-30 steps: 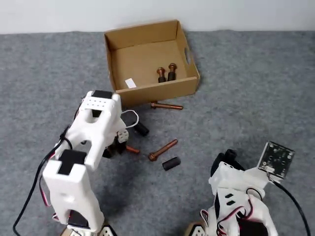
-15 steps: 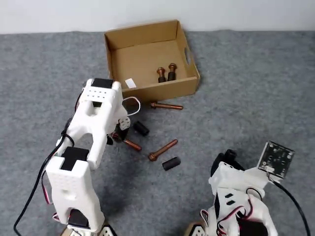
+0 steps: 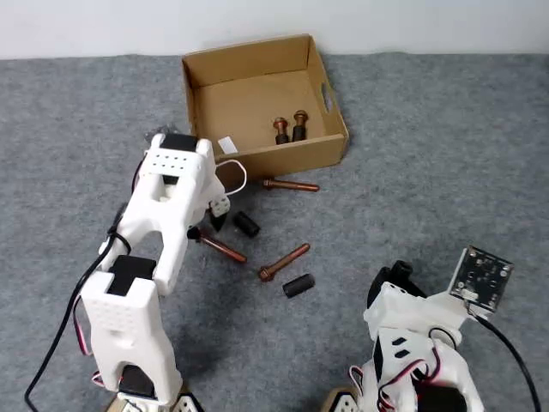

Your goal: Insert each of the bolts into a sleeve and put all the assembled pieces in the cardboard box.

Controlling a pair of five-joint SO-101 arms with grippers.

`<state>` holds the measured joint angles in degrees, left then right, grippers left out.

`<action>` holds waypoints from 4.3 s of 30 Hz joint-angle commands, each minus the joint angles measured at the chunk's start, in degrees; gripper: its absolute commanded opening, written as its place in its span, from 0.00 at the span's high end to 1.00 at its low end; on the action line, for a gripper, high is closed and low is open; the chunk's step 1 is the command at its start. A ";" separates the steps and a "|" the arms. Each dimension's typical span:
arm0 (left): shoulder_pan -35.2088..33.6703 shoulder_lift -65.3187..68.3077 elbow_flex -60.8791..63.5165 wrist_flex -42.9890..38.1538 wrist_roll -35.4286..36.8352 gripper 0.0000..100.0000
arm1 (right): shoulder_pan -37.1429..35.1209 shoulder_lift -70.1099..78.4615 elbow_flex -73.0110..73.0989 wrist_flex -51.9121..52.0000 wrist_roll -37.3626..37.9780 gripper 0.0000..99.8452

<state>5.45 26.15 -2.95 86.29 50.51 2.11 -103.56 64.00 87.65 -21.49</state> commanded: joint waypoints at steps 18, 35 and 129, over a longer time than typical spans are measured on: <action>4.57 -0.35 12.00 -9.14 0.26 0.87 | -1.89 -0.40 -0.26 -1.63 0.53 0.99; 8.88 -19.43 7.60 0.53 -0.97 1.00 | -1.98 -0.40 -0.26 -1.45 0.70 0.99; 32.70 -106.55 62.99 -21.98 -14.24 1.00 | -44.26 0.22 3.69 -20.97 30.07 0.99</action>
<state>38.07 -80.31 59.30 62.64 36.44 -42.29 -102.86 68.57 68.40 8.04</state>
